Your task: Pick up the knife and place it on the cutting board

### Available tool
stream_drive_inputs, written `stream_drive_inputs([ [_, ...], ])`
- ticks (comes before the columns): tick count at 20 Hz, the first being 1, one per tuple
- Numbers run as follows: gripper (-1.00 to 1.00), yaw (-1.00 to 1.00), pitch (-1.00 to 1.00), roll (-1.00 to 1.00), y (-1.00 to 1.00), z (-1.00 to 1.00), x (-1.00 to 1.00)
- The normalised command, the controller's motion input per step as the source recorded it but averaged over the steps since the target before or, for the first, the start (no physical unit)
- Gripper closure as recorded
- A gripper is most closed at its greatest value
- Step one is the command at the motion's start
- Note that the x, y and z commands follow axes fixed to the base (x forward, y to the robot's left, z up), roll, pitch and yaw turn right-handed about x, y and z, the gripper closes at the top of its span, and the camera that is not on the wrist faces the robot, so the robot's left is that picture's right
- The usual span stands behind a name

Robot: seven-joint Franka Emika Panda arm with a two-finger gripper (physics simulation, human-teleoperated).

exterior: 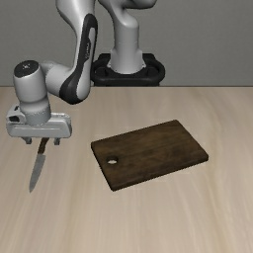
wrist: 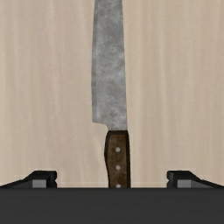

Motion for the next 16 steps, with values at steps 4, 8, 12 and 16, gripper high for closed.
stream_drive_inputs([
  [4,1.0,0.0,0.0,0.0,0.0,-0.75,0.0],
  [8,1.0,0.0,0.0,0.0,0.0,0.0,0.0],
  [12,1.0,0.0,0.0,0.0,0.0,0.0,0.0],
  [16,1.0,0.0,0.0,0.0,0.0,0.0,0.0],
])
